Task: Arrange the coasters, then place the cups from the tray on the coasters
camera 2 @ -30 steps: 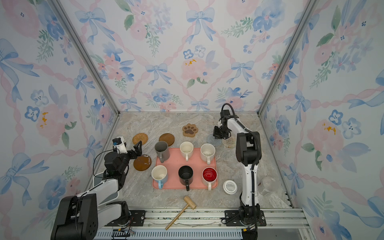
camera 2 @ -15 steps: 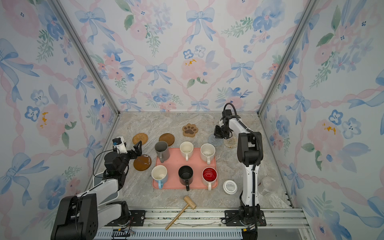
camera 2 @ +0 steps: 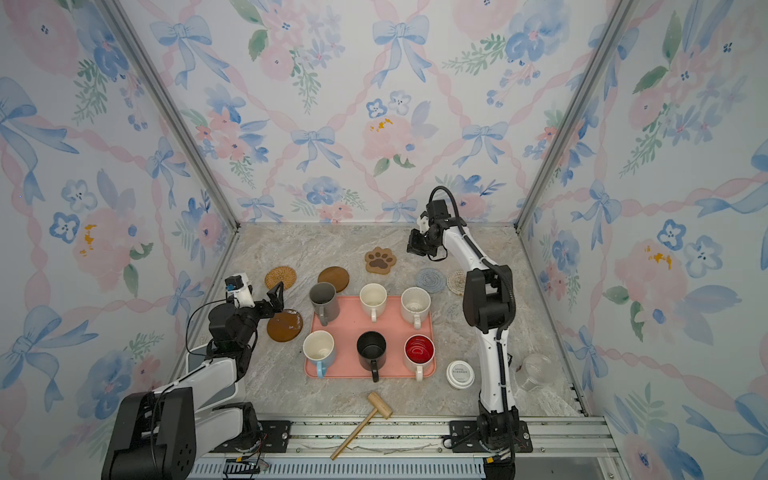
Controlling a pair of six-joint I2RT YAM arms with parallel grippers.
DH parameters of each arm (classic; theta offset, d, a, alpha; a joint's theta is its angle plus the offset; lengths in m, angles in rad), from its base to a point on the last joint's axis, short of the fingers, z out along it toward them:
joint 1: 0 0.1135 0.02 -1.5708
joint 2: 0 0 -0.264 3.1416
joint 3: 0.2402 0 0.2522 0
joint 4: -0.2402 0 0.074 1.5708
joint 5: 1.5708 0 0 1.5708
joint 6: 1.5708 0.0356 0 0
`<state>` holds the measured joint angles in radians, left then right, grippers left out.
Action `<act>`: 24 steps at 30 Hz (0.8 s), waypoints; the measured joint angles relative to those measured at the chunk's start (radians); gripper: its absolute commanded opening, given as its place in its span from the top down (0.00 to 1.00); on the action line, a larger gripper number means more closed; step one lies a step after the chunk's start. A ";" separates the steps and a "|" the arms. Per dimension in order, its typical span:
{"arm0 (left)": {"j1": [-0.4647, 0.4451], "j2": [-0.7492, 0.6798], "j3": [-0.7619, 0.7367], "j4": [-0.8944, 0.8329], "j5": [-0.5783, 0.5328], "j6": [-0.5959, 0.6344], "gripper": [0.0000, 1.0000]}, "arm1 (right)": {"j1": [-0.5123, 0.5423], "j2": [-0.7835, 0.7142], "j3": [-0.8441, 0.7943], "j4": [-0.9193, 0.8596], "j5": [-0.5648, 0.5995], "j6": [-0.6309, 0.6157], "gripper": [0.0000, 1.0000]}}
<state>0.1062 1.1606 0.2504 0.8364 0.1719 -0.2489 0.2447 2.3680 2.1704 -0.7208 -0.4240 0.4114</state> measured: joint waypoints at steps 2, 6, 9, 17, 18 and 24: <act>0.000 0.000 0.000 0.000 0.000 0.000 0.02 | 0.017 0.047 0.055 0.007 -0.010 0.016 0.95; 0.000 0.000 -0.001 0.000 0.000 0.000 0.02 | 0.043 0.147 0.127 0.025 -0.042 0.067 0.95; 0.000 0.000 -0.003 0.001 0.000 0.000 0.02 | 0.052 0.201 0.138 0.056 -0.068 0.111 0.95; 0.006 0.000 -0.008 0.005 0.000 0.000 0.02 | 0.070 0.257 0.144 0.156 -0.100 0.214 0.97; 0.006 0.000 -0.008 0.005 0.000 0.000 0.02 | 0.072 0.257 0.150 0.165 -0.100 0.222 0.98; 0.006 0.000 -0.008 0.007 0.000 0.000 0.02 | 0.078 0.316 0.272 0.174 -0.101 0.243 1.00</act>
<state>0.1120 1.1606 0.2428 0.8433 0.1715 -0.2489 0.3225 2.6843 2.4428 -0.5468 -0.5247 0.6544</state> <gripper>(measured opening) 0.980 0.045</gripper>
